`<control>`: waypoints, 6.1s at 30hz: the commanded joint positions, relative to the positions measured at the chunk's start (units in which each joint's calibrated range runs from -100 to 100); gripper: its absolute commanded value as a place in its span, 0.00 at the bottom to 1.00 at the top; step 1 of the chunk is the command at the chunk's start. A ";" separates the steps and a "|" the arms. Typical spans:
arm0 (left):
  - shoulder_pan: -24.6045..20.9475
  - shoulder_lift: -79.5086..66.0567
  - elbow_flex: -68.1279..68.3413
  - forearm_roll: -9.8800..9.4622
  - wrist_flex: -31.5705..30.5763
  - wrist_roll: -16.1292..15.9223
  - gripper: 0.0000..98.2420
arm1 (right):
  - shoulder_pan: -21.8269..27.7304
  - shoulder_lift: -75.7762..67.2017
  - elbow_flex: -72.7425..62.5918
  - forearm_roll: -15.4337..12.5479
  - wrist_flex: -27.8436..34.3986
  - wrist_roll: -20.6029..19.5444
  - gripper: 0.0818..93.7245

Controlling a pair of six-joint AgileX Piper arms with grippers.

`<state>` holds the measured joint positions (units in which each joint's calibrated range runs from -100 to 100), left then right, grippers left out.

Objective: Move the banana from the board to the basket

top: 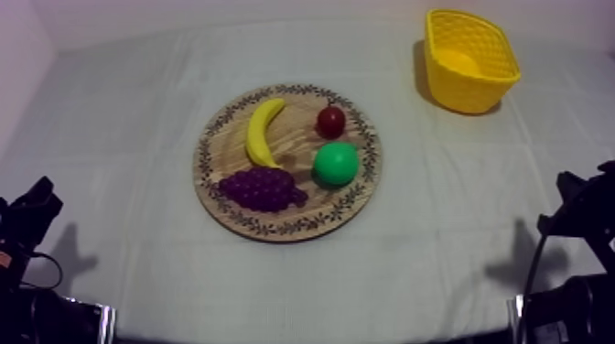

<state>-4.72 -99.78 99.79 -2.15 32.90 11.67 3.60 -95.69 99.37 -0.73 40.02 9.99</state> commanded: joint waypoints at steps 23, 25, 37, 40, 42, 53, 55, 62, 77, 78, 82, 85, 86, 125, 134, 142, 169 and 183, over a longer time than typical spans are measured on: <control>-0.02 -0.05 -0.01 -0.03 0.00 0.01 0.00 | -10.14 23.90 -25.18 2.00 -1.53 0.98 0.02; -0.02 -0.05 -0.01 -0.03 0.00 -0.01 0.00 | -12.08 26.76 -30.16 2.37 -0.62 -0.84 0.02; -0.02 -0.05 -0.01 -0.03 0.00 -0.02 0.00 | -27.42 43.06 -55.65 10.78 10.88 -17.01 0.02; -0.02 -0.05 -0.01 -0.03 0.00 -0.01 0.00 | -31.33 46.57 -59.35 13.44 13.77 -21.92 0.02; -0.02 -0.05 -0.01 -0.03 0.00 -0.02 0.00 | -33.56 49.04 -61.47 14.66 15.47 -24.28 0.02; -0.02 -0.05 -0.01 -0.03 0.00 -0.01 0.00 | -39.85 62.51 -75.52 16.99 21.21 -29.92 0.03; -0.02 -0.05 -0.01 -0.03 0.00 -0.02 0.00 | -40.19 65.04 -78.97 16.52 22.38 -29.87 0.03; -0.02 -0.05 -0.01 -0.03 0.00 -0.02 0.00 | -39.23 75.81 -87.51 11.42 24.07 -26.99 0.03; -0.02 -0.05 -0.01 -0.03 0.00 0.00 0.00 | -40.27 95.76 -95.87 9.32 23.66 -32.25 0.03; -0.02 -0.05 -0.01 -0.03 0.00 0.01 0.00 | -40.43 96.71 -95.97 9.53 23.60 -33.10 0.03; -0.02 -0.05 -0.01 -0.03 0.00 0.00 0.00 | -41.07 100.18 -96.07 10.05 22.52 -35.54 0.03; -0.02 -0.05 -0.01 -0.03 0.00 0.01 0.00 | -41.56 102.79 -96.17 10.47 21.46 -36.85 0.03; -0.02 -0.05 -0.01 -0.03 0.00 0.00 0.00 | -41.70 103.64 -96.28 10.71 21.26 -37.28 0.03; -0.02 -0.05 -0.01 -0.03 0.00 0.01 0.00 | -41.09 120.38 -109.17 14.83 24.52 -40.79 0.49; -0.02 -0.05 -0.01 -0.03 0.00 0.00 0.00 | -40.08 129.76 -115.35 12.70 25.65 -38.82 0.49; -0.02 -0.05 -0.01 -0.03 0.00 -0.02 0.00 | -38.94 138.64 -124.96 10.52 28.51 -36.40 0.50; -0.02 -0.05 -0.01 -0.03 0.00 0.02 0.00 | -38.97 153.70 -136.86 9.97 29.03 -33.02 0.36; -0.02 -0.05 -0.01 -0.03 0.00 0.01 0.00 | -39.66 152.68 -138.95 12.38 30.22 -30.77 0.21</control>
<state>-4.72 -99.78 99.79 -2.15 32.90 11.67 -36.05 57.75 -39.90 11.56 70.45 -20.76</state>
